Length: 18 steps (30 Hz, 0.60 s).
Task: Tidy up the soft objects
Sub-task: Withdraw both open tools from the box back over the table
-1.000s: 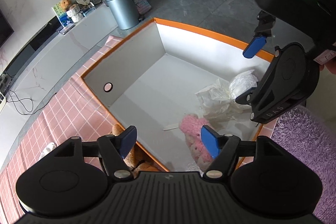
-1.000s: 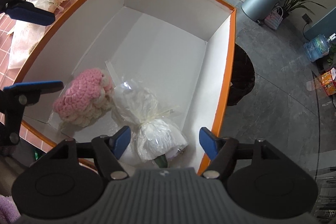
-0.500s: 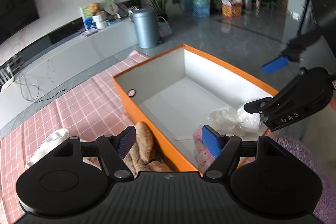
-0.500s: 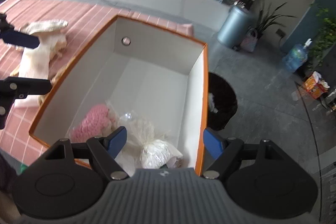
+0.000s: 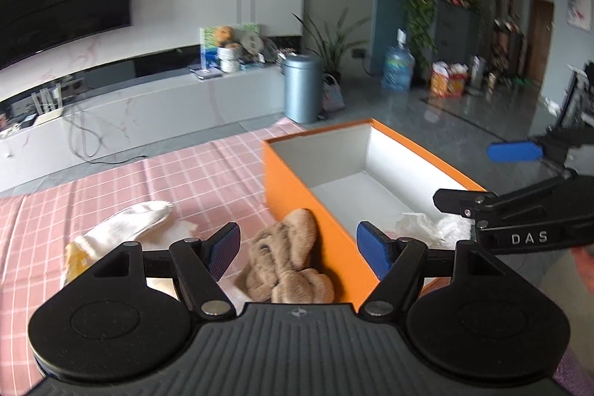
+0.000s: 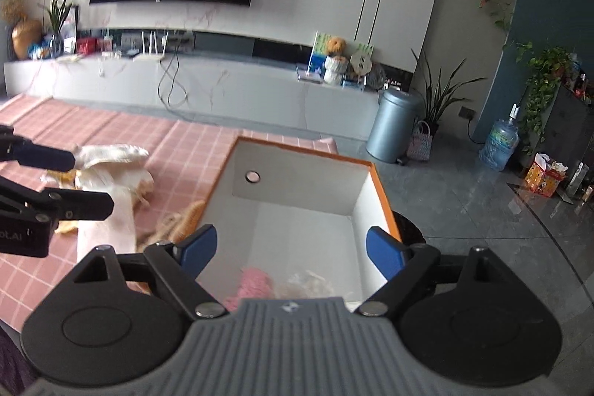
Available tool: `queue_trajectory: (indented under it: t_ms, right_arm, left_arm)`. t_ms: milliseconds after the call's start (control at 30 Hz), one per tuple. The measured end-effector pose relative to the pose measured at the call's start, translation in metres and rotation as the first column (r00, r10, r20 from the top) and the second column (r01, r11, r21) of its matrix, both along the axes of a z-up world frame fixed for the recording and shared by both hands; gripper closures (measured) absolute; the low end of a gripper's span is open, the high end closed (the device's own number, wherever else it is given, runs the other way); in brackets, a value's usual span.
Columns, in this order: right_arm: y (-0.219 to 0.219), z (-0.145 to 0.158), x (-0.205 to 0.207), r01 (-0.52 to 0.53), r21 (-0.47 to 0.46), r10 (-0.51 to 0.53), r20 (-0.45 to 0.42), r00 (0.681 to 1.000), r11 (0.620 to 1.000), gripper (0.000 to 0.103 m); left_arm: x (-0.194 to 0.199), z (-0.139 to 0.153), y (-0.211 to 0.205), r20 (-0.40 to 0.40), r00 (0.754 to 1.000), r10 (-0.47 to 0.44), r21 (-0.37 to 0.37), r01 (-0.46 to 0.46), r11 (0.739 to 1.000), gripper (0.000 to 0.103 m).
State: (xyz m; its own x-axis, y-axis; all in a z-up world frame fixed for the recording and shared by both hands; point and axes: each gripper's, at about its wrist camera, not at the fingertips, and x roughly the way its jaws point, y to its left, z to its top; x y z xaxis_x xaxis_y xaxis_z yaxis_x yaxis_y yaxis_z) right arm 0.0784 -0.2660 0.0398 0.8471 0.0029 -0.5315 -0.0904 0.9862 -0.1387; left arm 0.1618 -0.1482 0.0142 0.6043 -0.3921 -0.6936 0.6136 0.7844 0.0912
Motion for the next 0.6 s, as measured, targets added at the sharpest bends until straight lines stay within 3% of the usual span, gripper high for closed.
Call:
queue_trajectory:
  t_ms: [333,467,600]
  right_arm:
    - [0.055,-0.015,-0.035,-0.003,0.012,0.001,0.167,0.986,1.000,0.016]
    - [0.071,-0.025,-0.044,-0.031,0.017,0.028,0.181,0.983,0.999,0.016]
    - [0.092,-0.040,-0.051,-0.088,-0.047,0.094,0.174,0.980,0.995,0.017]
  left_arm:
    - [0.025,-0.032,-0.029,-0.065,0.997,-0.052,0.155,0.061,0.986,0.018]
    - [0.026,-0.043,-0.036,-0.085,0.993,-0.083,0.193,0.098,0.976,0.019]
    - [0.030,-0.052,-0.043,-0.115,0.987,-0.108,0.228,0.133,0.964,0.022]
